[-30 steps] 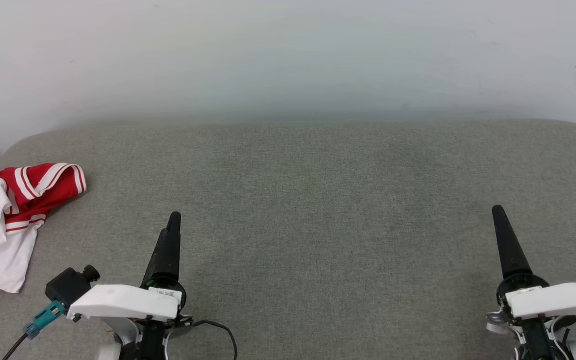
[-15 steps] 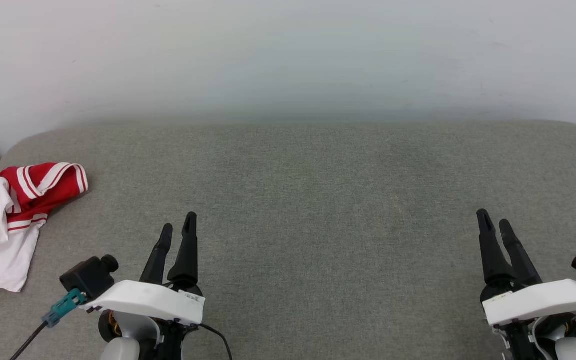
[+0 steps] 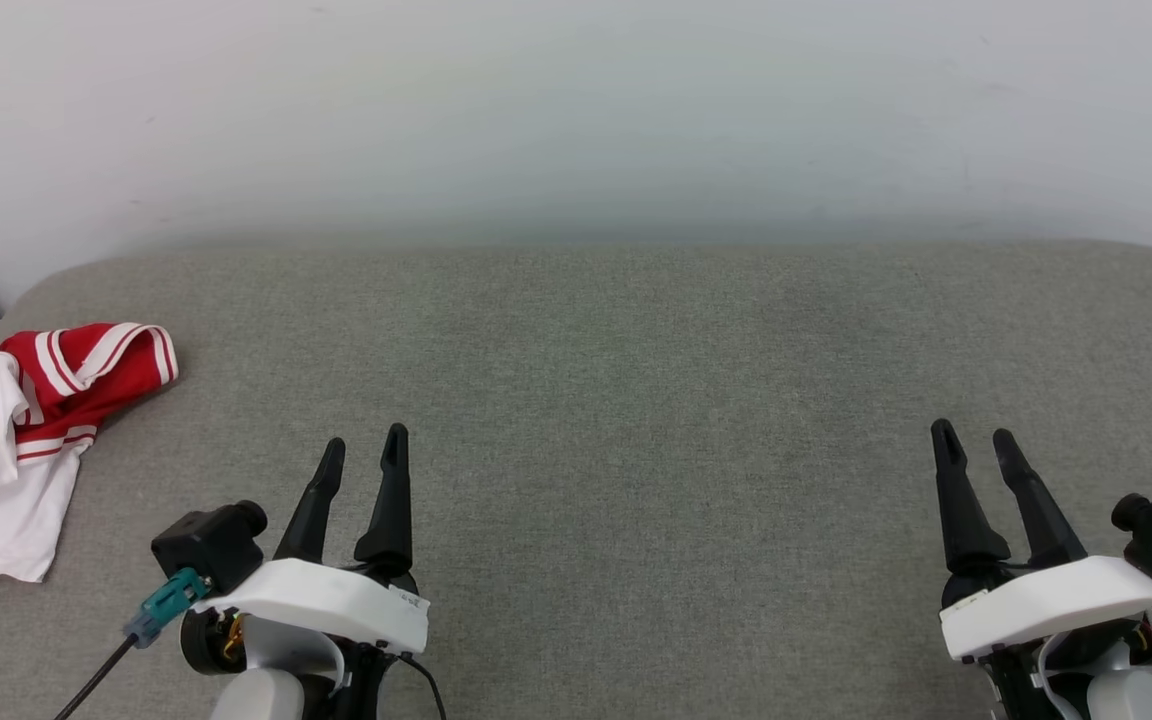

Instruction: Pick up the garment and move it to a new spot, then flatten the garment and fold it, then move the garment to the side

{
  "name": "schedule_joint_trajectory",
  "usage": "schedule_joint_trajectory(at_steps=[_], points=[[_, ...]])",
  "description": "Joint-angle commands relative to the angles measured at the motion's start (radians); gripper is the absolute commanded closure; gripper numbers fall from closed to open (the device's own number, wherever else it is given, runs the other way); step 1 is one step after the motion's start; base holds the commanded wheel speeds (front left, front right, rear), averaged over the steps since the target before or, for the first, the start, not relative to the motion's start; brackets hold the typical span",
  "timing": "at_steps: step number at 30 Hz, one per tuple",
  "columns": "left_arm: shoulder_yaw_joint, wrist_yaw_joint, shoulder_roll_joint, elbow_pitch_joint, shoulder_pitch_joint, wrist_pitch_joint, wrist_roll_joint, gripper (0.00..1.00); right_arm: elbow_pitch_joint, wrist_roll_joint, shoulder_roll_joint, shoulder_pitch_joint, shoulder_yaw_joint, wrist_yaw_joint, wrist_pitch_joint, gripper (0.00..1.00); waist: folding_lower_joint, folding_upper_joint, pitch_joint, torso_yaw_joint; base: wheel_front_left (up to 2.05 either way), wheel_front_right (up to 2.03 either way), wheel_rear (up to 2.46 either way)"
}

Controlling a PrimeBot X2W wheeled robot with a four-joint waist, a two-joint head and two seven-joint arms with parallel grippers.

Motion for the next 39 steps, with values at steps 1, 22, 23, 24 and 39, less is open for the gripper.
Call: schedule_joint_trajectory(at_steps=[1, 22, 23, 24, 39], points=[[-0.002, 0.006, 0.006, -0.003, -0.021, -0.011, 0.036, 0.0, -0.015, -0.039, 0.003, 0.0, 0.003, 0.0, -0.006, 0.0, -0.0001, -0.0001, 0.001, 0.0, 0.0, 0.0, 0.0], [-0.045, 0.028, 0.024, 0.015, -0.03, -0.06, 0.254, 0.0, -0.042, -0.254, 0.007, 0.027, -0.01, 0.0, 0.012, 0.0, -0.0001, -0.0001, 0.0, 0.013, 0.0, 0.0, 0.0], [-0.047, 0.028, 0.024, 0.017, -0.03, -0.063, 0.263, 0.0, -0.044, -0.262, 0.007, 0.029, -0.011, 0.0, 0.013, 0.0, -0.0001, -0.0001, 0.0, 0.013, 0.0, 0.0, 0.0], [-0.049, 0.029, 0.025, 0.018, -0.031, -0.065, 0.271, 0.0, -0.045, -0.267, 0.007, 0.032, -0.012, 0.0, 0.015, 0.0, -0.0001, -0.0001, 0.0, 0.014, 0.0, 0.0, 0.0], [-0.05, 0.027, 0.018, 0.054, -0.034, -0.1, 0.368, 0.0, -0.074, -0.347, 0.007, 0.061, -0.005, 0.0, 0.018, 0.0, -0.0001, -0.0001, -0.005, 0.014, 0.0, 0.0, 0.0]])
